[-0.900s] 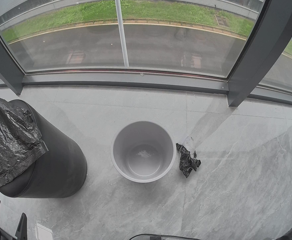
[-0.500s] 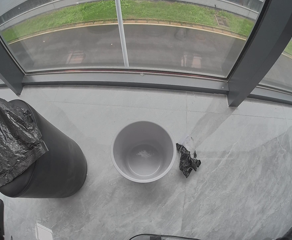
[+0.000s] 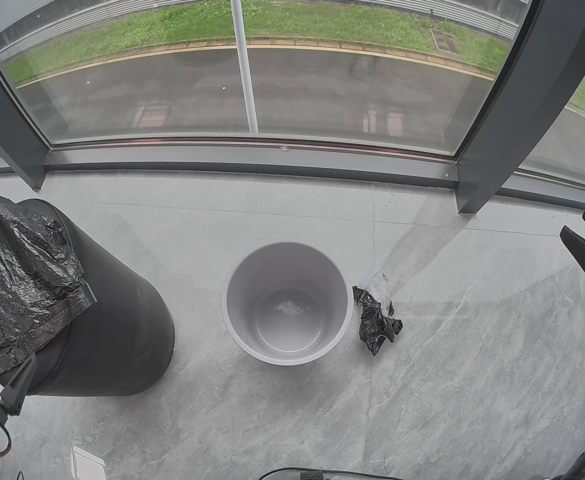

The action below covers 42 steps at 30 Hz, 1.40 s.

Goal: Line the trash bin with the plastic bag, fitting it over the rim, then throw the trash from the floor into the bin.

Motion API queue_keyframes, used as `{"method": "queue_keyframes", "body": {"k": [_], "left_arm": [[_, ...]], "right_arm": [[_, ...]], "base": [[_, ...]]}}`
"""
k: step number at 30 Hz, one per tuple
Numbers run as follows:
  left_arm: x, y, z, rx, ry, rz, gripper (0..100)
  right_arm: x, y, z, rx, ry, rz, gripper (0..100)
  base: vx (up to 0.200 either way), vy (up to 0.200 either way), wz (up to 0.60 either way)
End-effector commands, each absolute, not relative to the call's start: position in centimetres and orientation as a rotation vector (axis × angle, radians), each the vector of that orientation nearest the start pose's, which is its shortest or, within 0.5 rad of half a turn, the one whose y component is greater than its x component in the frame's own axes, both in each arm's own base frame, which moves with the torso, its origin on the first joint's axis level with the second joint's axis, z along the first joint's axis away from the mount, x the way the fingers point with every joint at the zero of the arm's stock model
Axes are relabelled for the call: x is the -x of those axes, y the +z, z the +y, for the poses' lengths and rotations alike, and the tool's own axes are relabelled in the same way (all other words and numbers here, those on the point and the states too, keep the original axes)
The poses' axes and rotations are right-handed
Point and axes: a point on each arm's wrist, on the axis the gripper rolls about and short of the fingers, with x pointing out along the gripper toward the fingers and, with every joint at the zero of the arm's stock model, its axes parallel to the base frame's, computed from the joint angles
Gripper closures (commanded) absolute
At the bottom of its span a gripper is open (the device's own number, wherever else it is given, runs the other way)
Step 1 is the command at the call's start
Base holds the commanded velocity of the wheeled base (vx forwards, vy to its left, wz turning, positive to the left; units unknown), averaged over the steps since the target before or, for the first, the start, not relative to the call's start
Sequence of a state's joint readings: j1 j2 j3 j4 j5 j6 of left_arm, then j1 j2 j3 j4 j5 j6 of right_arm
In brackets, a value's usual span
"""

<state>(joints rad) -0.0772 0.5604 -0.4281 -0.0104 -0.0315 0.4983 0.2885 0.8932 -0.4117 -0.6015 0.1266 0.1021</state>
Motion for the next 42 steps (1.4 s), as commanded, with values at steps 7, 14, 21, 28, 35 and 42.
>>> {"method": "queue_keyframes", "body": {"k": [7, 14, 21, 28, 35, 42], "left_arm": [[-11.5, 16.4, -0.7, -0.733, -0.118, 0.338, 0], [-11.9, 15.4, -0.6, -0.740, -0.128, 0.393, 0], [-13.0, 15.5, -0.7, -0.773, -0.051, 0.375, 0], [-13.7, 15.2, -1.0, -0.792, -0.069, 0.375, 0], [-16.4, 15.1, -1.6, -0.792, -0.061, 0.311, 0], [-18.1, 15.1, -1.6, -0.788, 0.016, 0.258, 0]], "right_arm": [[-11.5, 22.1, 3.9, -0.109, 0.432, -0.030, 0], [-11.8, 21.9, 4.0, -0.108, 0.428, -0.014, 0], [-12.4, 21.1, 4.2, -0.103, 0.427, 0.032, 0], [-12.9, 20.6, 4.3, -0.101, 0.425, 0.061, 0], [-13.2, 20.4, 4.4, -0.099, 0.425, 0.076, 0], [-13.8, 19.9, 4.6, -0.097, 0.424, 0.106, 0]], "base": [[0.000, 0.000, 0.00], [0.000, 0.000, 0.00], [0.000, 0.000, 0.00], [0.000, 0.000, 0.00], [0.000, 0.000, 0.00], [0.000, 0.000, 0.00]]}}
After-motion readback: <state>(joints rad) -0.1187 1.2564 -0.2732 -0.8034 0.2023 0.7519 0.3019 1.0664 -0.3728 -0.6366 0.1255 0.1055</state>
